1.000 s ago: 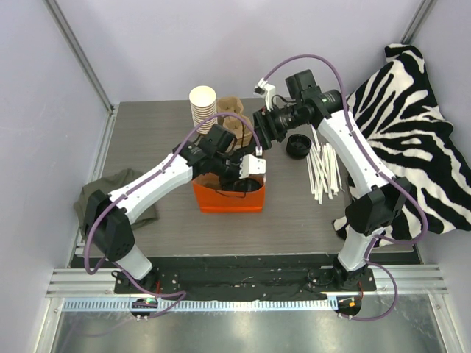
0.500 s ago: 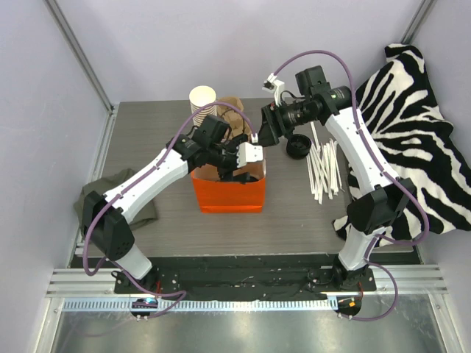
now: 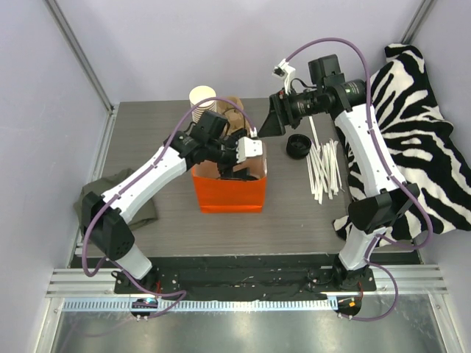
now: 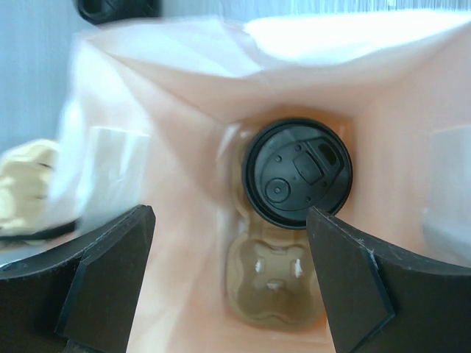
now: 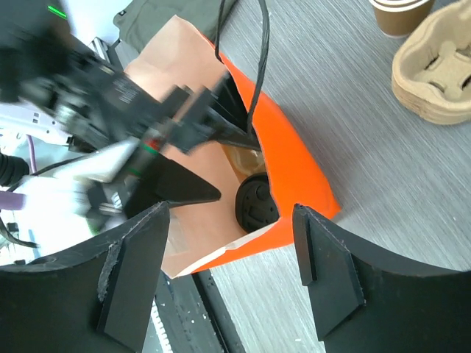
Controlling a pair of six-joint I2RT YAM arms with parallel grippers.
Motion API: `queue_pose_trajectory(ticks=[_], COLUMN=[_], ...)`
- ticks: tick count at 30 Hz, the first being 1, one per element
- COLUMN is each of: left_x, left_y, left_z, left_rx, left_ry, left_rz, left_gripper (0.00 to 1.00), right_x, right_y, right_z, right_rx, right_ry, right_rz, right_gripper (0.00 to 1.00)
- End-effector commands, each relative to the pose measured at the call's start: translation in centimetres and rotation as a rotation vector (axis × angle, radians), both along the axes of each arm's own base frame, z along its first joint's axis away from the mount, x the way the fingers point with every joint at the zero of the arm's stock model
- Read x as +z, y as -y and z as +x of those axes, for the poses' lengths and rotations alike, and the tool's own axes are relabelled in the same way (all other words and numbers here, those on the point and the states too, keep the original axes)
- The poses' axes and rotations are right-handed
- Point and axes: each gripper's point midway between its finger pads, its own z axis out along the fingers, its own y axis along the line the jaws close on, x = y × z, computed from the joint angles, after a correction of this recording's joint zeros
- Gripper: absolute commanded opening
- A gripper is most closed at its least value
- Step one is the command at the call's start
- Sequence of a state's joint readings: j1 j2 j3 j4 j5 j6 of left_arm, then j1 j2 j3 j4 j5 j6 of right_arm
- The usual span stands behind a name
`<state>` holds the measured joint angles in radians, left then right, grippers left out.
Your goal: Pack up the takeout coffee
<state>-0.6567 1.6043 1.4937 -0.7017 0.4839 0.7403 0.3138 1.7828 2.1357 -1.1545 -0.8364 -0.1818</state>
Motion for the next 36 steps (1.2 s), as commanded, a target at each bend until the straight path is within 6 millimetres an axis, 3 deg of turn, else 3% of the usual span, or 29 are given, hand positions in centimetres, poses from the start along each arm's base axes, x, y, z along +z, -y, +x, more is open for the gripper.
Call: queue_pose_trajectory(ticks=[1,8,16,26,32,36], left_x=[5.1,6.9,10.7,14.7,18.9,22.0], left_y=[0.5,0.1,-0.3,-1.5,-1.9,-2.5], left_z=[0.6,0.2,0.2,2.2,2.5,2.4], left_rx=[-0.002,-0.012,0.023,0.111,0.151,0.229], left_ry=[0.060,0.083,0.142,0.247,0.302,0.301], left_rz=[-0.097,-0.114,-0.190,-0.233,-0.307,-0.384], left_gripper=[0.89,0.89,0.91,0.92,0.93,0.94], right_x=[0.5,-0.2,0.8,1.9,3.1,3.5], right_y=[0.2,0.4,0.4,1.0,1.7,3.2], right_z=[-0.2,0.2,0.7,1.9,2.9,4.2], right_rx=[0.008,0.004,-0.017,-0.063,-0.123,-0.205], right_ry=[0.014,0.016,0.034,0.076,0.099,0.094], right_rz=[0.002,-0.013,0.000,0.001,0.011,0.012], right_gripper=[0.76,0.76,0.78,0.78,0.78,0.78])
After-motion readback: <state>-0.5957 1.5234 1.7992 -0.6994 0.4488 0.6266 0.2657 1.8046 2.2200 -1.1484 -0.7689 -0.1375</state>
